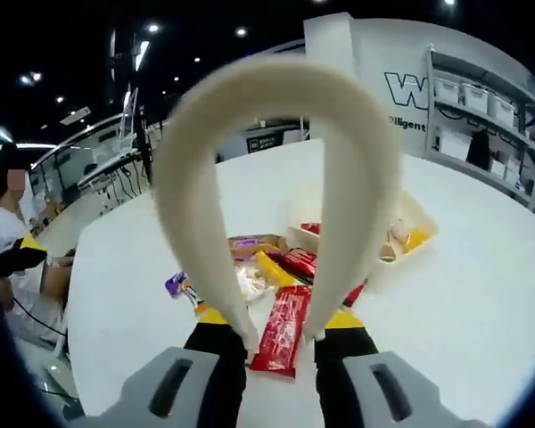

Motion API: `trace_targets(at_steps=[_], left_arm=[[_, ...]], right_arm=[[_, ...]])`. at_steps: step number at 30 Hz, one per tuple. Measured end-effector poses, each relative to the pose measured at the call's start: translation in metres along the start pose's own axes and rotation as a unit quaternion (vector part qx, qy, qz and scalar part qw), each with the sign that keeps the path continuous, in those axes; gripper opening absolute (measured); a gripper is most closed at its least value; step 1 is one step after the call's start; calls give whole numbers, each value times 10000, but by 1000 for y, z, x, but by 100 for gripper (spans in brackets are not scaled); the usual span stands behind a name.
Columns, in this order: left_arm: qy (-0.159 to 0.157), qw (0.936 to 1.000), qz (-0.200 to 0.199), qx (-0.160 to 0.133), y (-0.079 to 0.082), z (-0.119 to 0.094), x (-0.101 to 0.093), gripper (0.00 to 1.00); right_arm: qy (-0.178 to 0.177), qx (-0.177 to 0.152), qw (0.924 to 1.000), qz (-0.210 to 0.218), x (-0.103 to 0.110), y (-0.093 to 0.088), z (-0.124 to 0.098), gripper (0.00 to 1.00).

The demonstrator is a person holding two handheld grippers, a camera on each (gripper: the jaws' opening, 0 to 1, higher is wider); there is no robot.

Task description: Place the target food into the container with the food tongs after gripping and lifting it, then release it inside without dropping or visibly crushing the food.

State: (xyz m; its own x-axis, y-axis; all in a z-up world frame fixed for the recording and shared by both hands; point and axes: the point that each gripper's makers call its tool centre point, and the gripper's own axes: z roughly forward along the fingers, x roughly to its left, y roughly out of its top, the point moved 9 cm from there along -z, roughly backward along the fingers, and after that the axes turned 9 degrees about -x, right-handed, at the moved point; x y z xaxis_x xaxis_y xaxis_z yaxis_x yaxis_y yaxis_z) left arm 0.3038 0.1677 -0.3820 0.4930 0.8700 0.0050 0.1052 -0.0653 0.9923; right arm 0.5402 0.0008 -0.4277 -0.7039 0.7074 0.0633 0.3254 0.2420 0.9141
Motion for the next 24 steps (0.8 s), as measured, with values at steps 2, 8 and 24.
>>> trace_targets(at_steps=[2,8,24], left_arm=[[-2,10000,-47,20,-3,1,4,93],[41,9998,-186,38,-16,7,13,93],[-3,9996,-196,185,-44,25,27,93]], right_arm=[[-30,6,10000,-62,0,3,2,23],[-135,111,9998,105,2,0,10,23],[-209,281,9994,-40,0,-7,9,19]])
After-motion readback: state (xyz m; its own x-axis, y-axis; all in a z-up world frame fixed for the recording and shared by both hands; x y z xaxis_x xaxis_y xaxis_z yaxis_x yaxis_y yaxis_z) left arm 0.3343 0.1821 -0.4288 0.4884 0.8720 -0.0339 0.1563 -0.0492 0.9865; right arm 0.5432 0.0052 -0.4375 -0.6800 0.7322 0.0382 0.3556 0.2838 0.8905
